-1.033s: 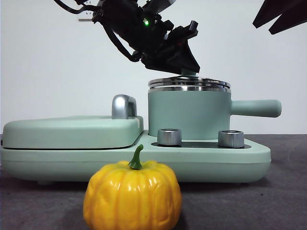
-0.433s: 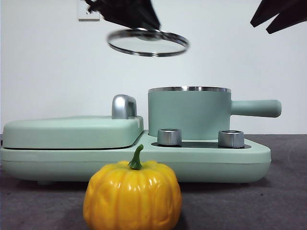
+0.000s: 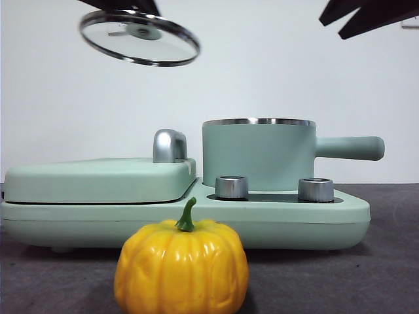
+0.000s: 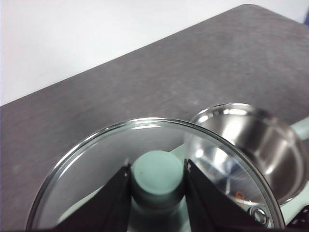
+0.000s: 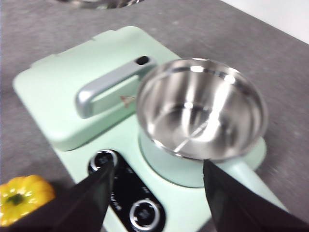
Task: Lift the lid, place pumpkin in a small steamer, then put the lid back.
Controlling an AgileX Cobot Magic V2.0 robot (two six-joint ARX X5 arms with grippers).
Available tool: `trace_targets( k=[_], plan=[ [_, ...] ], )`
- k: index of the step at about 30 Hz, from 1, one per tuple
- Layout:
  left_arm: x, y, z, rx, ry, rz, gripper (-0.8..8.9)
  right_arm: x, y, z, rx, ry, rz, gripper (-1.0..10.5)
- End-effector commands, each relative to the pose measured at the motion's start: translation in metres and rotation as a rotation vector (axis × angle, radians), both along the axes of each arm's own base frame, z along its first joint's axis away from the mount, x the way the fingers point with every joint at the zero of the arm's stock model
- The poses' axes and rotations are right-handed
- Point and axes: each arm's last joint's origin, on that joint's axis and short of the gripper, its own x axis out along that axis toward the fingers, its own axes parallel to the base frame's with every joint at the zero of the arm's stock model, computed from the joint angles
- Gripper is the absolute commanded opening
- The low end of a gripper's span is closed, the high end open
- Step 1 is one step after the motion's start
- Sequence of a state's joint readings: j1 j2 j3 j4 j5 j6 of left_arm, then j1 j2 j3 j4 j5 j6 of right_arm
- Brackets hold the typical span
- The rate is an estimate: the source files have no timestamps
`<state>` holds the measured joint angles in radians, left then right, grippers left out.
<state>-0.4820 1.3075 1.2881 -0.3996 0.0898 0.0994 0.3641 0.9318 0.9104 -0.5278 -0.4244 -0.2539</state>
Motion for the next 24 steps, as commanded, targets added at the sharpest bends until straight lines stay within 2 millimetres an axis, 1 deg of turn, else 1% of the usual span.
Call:
trace_targets(
  k=[1, 6, 9, 12, 15, 20, 24],
  plan=[
    [-0.013, 0.011, 0.009, -0.042, -0.047, 0.023, 0.12, -0.002, 0.011, 0.004, -0.008, -0.014, 0.072, 2.9],
    [-0.034, 0.035, -0.001, -0.059, -0.039, 0.087, 0.11, -0.008, 0.033, -0.007, -0.070, 0.038, 0.197, 2.9],
    [-0.049, 0.047, -0.004, -0.062, -0.047, 0.109, 0.11, -0.012, 0.053, -0.018, -0.120, 0.083, 0.294, 2.9],
    [-0.060, 0.056, -0.002, -0.049, -0.042, 0.146, 0.11, -0.014, 0.072, -0.030, -0.178, 0.109, 0.366, 2.9],
    [-0.067, 0.062, 0.002, -0.062, -0.047, 0.175, 0.11, -0.017, 0.089, -0.041, -0.228, 0.127, 0.438, 3.0],
    [-0.070, 0.066, 0.005, -0.077, -0.063, 0.194, 0.11, -0.021, 0.112, -0.059, -0.296, 0.163, 0.539, 4.0],
    [-0.070, 0.068, 0.005, -0.078, -0.062, 0.201, 0.10, -0.024, 0.125, -0.072, -0.336, 0.191, 0.583, 4.0]
  ],
)
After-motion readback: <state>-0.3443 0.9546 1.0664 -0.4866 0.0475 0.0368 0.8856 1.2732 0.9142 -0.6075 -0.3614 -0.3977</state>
